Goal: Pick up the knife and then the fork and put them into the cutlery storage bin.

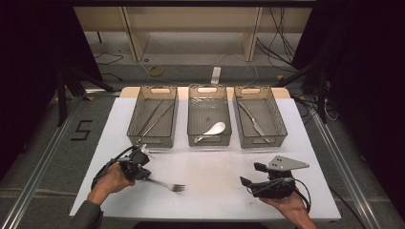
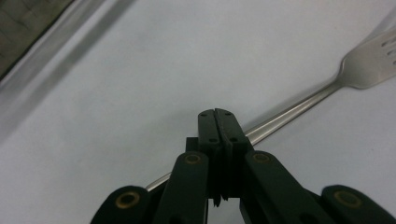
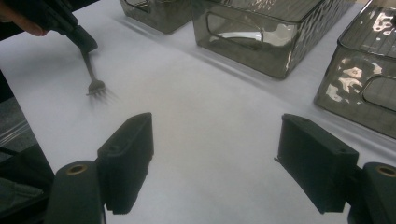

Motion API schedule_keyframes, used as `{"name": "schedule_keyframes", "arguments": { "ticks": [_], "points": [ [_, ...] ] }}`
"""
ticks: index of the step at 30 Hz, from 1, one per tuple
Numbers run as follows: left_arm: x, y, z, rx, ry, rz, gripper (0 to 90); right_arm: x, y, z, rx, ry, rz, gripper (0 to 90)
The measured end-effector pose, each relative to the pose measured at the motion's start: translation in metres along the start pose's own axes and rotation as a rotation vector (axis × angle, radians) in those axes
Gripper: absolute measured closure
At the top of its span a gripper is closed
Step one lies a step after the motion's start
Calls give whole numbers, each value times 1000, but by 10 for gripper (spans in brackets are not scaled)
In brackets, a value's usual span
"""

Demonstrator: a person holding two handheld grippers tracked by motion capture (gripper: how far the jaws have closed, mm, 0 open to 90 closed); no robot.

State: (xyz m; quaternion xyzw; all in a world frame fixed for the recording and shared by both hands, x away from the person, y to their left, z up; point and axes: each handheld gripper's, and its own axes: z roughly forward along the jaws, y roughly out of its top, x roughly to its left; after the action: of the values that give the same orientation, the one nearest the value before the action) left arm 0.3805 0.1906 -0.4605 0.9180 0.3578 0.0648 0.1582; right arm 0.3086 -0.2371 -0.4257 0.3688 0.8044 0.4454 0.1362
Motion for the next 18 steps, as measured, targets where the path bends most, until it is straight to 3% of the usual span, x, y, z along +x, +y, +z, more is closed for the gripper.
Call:
{"name": "schedule_keyframes", "arguments": {
  "ticks": [14,18],
  "points": [
    [-25,-14,-8,104,-64,17,891,1,0,0,4,1,-6,277],
    [-28,-15,-8,107,-74,16,891,1,0,0,3,1,-7,277]
  ]
}}
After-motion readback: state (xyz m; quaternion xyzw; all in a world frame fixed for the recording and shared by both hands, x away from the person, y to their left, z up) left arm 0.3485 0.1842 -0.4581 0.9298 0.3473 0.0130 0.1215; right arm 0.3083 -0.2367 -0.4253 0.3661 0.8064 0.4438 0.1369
